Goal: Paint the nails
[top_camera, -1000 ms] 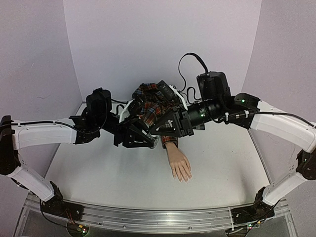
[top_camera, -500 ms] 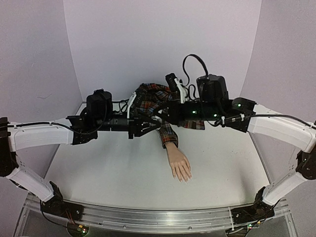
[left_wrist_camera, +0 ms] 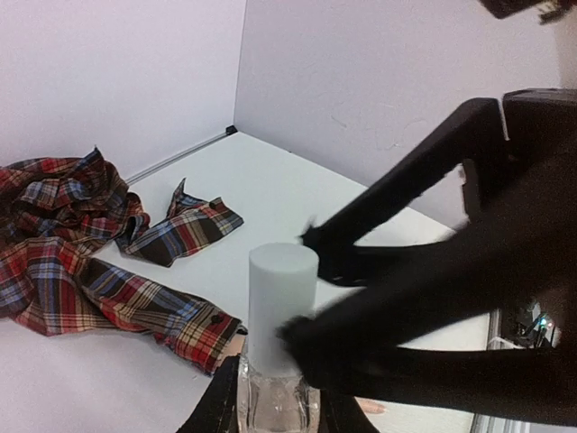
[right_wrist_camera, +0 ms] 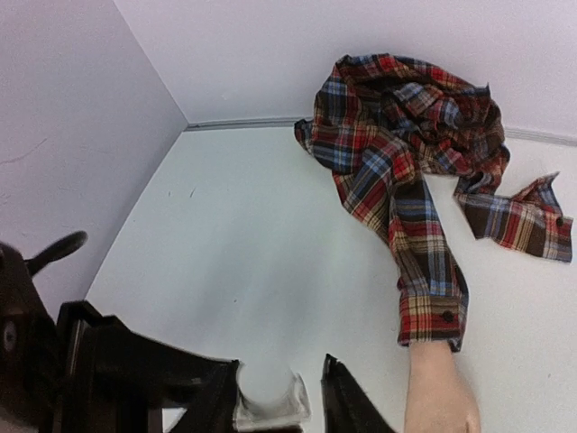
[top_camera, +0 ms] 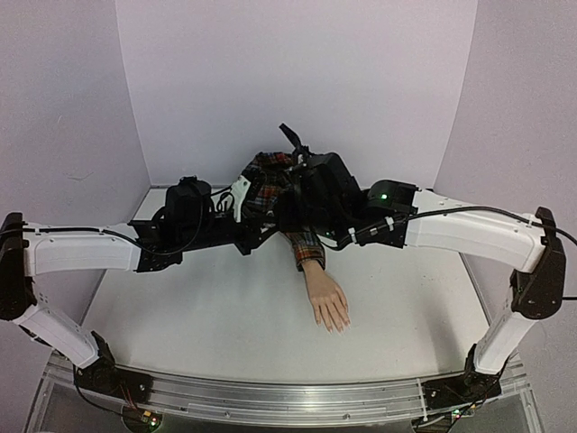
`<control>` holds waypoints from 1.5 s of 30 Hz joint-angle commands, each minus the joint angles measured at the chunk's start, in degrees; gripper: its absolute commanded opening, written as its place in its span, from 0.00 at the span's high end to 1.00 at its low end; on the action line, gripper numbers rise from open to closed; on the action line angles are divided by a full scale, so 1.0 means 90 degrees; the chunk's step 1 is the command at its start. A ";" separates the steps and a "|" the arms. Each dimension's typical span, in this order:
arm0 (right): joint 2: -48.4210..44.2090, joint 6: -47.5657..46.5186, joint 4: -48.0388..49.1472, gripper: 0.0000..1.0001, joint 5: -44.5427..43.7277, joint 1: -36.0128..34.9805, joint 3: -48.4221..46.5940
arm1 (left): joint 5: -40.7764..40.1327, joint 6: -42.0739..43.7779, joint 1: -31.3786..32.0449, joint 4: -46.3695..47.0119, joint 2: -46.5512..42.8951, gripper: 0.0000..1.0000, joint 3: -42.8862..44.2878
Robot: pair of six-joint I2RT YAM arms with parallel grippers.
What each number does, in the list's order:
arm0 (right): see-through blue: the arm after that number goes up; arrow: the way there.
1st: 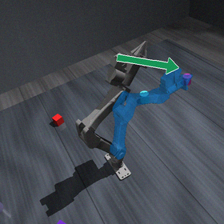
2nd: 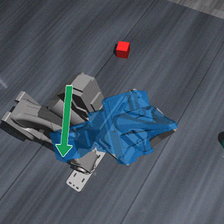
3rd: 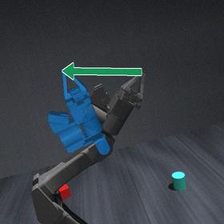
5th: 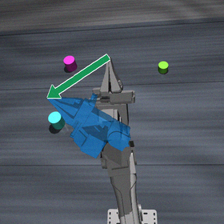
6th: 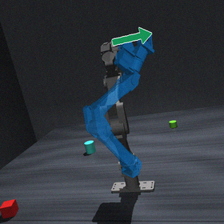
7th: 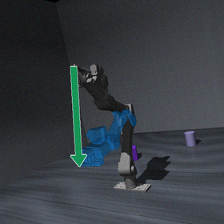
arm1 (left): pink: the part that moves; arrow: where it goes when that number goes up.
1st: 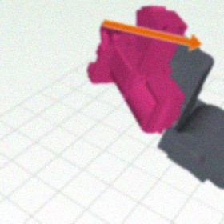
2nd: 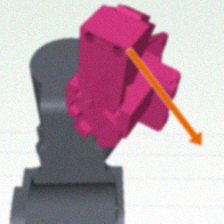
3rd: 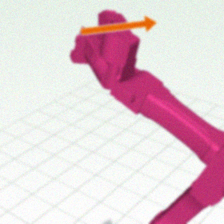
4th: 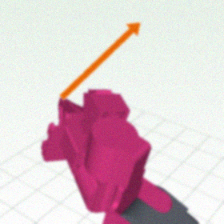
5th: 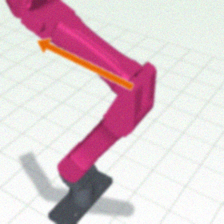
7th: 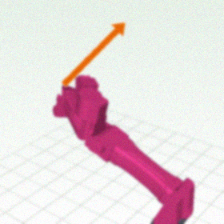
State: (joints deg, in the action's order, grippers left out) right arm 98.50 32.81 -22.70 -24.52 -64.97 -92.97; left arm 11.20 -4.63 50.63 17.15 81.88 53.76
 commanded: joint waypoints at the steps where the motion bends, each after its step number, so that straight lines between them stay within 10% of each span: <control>1: -0.0680 -0.1104 -0.0262 0.43 0.0911 0.0048 0.0059 | 0.1163 0.0399 -0.0205 0.0285 -0.0556 1.00 -0.0272; 8: -0.1483 -0.2646 -0.0091 0.19 0.4786 0.0454 0.0683 | 0.4247 0.0771 -0.0216 0.0199 -0.1032 1.00 -0.0517; 15: -0.1566 -0.3130 -0.0009 0.43 0.6605 0.0583 0.0766 | 0.5348 0.0413 -0.0216 0.0068 -0.0880 1.00 -0.0161; 32: -0.1258 -0.3092 0.0148 0.91 0.7110 0.0582 0.0683 | 0.5511 0.0038 -0.0224 0.0237 -0.0618 1.00 0.0091; 39: -0.1187 -0.2273 0.0395 1.00 0.5178 0.0568 0.0962 | 0.2400 -0.0311 -0.0225 0.0289 -0.0694 1.00 0.0133; 45: -0.0169 0.0339 -0.0983 1.00 0.0047 0.0114 0.0056 | -0.2090 -0.0661 -0.0220 -0.0540 -0.0134 1.00 0.0741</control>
State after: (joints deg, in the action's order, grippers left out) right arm 89.83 18.16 -19.41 7.65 -59.63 -86.55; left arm 28.41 -6.44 49.84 14.59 76.97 52.49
